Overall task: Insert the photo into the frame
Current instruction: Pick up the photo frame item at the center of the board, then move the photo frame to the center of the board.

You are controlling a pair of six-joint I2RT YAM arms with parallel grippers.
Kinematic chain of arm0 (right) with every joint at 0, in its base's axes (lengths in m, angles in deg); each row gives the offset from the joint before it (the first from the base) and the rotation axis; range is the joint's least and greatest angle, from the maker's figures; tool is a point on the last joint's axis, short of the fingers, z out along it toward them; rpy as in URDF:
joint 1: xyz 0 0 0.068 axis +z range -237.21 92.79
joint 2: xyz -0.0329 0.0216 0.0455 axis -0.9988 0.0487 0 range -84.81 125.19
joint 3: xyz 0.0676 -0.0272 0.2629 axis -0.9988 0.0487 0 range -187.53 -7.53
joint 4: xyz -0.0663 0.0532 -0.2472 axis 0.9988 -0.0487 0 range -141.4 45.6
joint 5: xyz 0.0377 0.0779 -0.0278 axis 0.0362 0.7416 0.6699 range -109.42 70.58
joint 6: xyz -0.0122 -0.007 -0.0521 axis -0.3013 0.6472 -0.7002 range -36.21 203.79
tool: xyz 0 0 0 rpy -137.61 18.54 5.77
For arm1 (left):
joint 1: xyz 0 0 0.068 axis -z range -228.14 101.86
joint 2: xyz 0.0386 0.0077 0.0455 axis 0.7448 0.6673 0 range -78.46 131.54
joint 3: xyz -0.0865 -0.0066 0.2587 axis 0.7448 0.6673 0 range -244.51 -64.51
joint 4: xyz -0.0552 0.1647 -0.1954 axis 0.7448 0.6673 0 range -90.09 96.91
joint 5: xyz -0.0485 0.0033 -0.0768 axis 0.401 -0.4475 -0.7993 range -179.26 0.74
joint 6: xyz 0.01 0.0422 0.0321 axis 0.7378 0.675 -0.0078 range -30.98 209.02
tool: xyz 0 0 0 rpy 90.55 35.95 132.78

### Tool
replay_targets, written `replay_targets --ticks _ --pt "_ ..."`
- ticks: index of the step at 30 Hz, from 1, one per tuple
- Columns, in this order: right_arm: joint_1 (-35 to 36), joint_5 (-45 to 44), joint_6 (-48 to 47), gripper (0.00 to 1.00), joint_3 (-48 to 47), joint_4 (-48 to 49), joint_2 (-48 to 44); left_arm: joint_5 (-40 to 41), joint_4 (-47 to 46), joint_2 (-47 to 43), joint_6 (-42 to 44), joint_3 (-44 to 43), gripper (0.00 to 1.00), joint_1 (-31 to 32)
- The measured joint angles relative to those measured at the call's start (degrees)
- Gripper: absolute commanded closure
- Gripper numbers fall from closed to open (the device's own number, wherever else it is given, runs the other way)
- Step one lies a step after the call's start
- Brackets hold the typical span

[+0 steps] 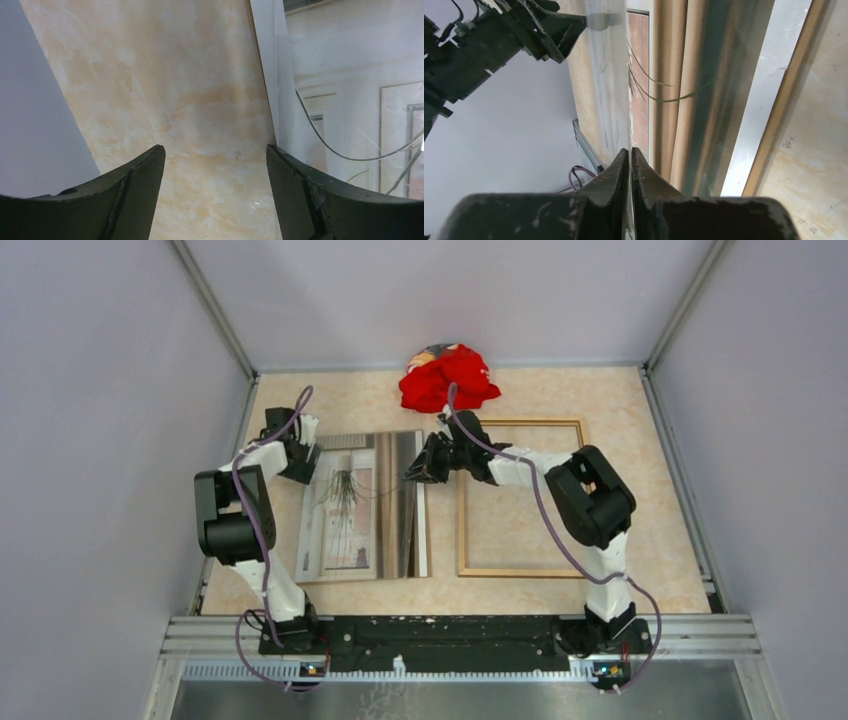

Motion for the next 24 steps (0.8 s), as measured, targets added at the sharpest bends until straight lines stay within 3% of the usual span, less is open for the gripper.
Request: replay_targets --ticks 3,8,12,17,20,24 --pt "-0.2 -0.11 -0.5 1.0 -1.01 -2.01 0.0 0.07 1.01 0.0 0.28 -0.68 0.02 -0.13" --pt "-1.81 0.66 -4.0 1.0 -2.99 -7.41 -2.71 -1.31 6.82 -0.28 0.66 -3.13 0.02 -0.5" --pt "-5.38 4.11 -7.54 1.0 -2.84 -12.79 -11.08 -2.95 12.41 -1.79 1.4 -7.52 0.02 -0.48" --pt "-14.21 7.74 -12.92 1.0 -1.2 -18.8 -28.17 -4.7 15.82 -4.74 1.44 -13.88 0.02 0.72" --pt "-21.4 8.39 -16.98 1.0 -0.72 -24.46 -37.62 -4.74 16.83 -6.6 0.96 -15.43 0.02 5.57" --pt "-30.36 9.62 -21.27 1.0 0.94 -32.09 -45.55 -7.34 17.97 -6.54 -0.79 -16.24 0.02 16.68"
